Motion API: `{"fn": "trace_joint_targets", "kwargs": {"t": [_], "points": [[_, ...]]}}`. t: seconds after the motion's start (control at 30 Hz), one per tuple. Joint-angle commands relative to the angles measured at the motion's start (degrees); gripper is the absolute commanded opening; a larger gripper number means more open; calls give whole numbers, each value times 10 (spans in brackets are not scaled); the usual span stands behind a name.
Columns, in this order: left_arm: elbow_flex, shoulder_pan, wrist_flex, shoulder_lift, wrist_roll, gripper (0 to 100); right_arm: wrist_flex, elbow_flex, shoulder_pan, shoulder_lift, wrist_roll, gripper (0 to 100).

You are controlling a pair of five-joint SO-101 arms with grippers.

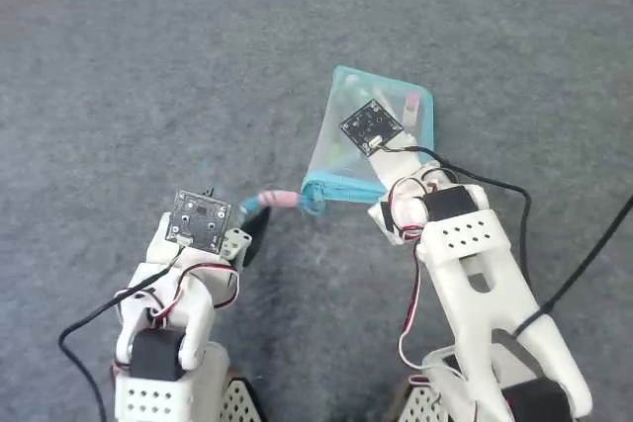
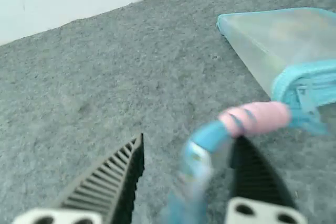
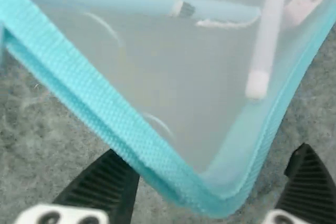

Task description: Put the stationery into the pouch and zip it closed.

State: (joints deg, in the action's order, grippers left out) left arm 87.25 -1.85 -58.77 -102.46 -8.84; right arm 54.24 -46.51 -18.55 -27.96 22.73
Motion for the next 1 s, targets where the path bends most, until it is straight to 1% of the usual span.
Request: {"fn": "trace_joint_targets", "kwargs": {"t": [0.0,0.03,0.1,0.17,0.37,0.5,0.63,0.73,0.8,0.87,0.93,0.97], "points": [[-33,1,-2,4,11,32,4,23,-6,-8,-8,388],[-33,2,-2,4,5,27,4,23,-6,-8,-8,388],[-31,11,-4,4,-14,50,4,23,-4,-8,-8,388],[-26,20,-3,4,-8,63,4,22,-6,-8,-8,388],[-22,18,25,4,2,63,5,23,-6,-14,-8,390],[-21,18,27,4,2,62,23,33,-5,-21,-8,391],[-6,17,52,4,-2,66,30,31,-7,-87,-12,390],[-4,17,52,4,-2,68,46,20,-5,-159,-30,390],[-4,17,52,4,-8,101,51,0,-3,-204,-35,387],[-4,16,51,4,-13,164,58,-21,-4,-247,-36,369],[-4,-6,52,4,-13,227,66,-35,-7,-285,-37,303],[-4,-17,53,4,-13,243,70,-40,-7,-304,-37,262]]}}
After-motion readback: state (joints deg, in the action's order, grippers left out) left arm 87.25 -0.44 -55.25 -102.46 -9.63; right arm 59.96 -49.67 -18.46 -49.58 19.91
